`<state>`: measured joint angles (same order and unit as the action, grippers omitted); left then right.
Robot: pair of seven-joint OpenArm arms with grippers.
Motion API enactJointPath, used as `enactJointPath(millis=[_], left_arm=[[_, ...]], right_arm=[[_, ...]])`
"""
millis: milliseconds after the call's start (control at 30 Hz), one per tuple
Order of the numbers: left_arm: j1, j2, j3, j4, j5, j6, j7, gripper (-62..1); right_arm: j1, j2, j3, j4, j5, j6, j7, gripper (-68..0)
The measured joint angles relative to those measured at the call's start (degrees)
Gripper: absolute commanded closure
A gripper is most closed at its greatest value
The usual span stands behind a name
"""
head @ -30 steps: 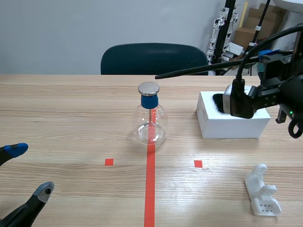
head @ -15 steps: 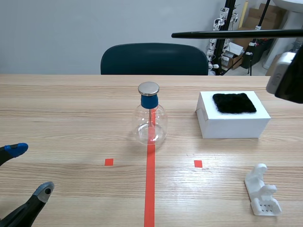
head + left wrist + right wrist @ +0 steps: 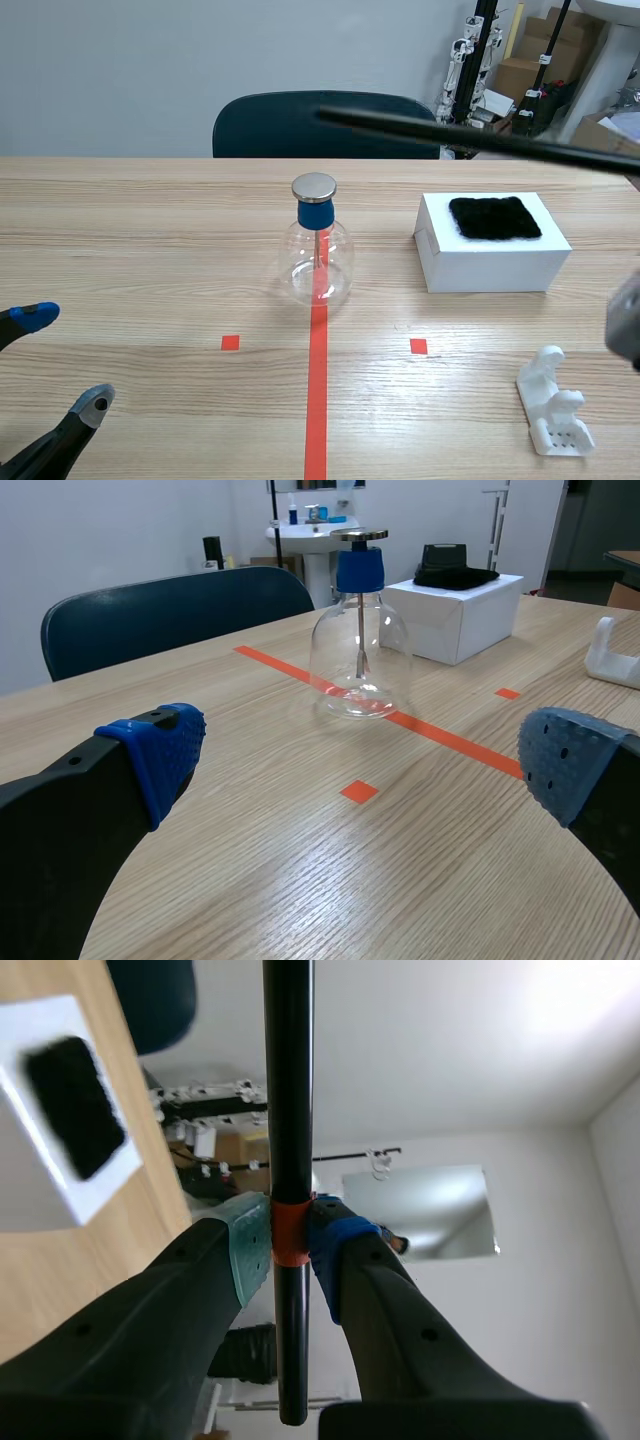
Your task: Do the electroscope experiment. move the rod toward and away from the electroscope
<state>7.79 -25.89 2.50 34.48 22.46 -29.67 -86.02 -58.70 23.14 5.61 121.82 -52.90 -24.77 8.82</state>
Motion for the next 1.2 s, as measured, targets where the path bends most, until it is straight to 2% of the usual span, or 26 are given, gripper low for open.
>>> enactJointPath(millis=[100,233,633,1200], left_arm=[[0.0,0.0,0.0,0.0,0.0,0.0,0.0,-62.3],[0.0,0.0,0.0,0.0,0.0,0.0,0.0,-62.3],[0.0,0.0,0.0,0.0,0.0,0.0,0.0,-62.3],[0.0,0.0,0.0,0.0,0.0,0.0,0.0,-62.3]], right_arm=[[-2.6,-2.3,-0.1,0.0,0.0,0.1,2.9,-3.7],[-4.0,-3.4,-0.1,0.0,0.1,0.2,5.2,-3.7],[-4.0,-3.4,-4.1,0.0,0.4,0.2,5.1,-3.7],[-4.0,-3.4,-4.2,0.0,0.4,0.3,5.0,-3.7]])
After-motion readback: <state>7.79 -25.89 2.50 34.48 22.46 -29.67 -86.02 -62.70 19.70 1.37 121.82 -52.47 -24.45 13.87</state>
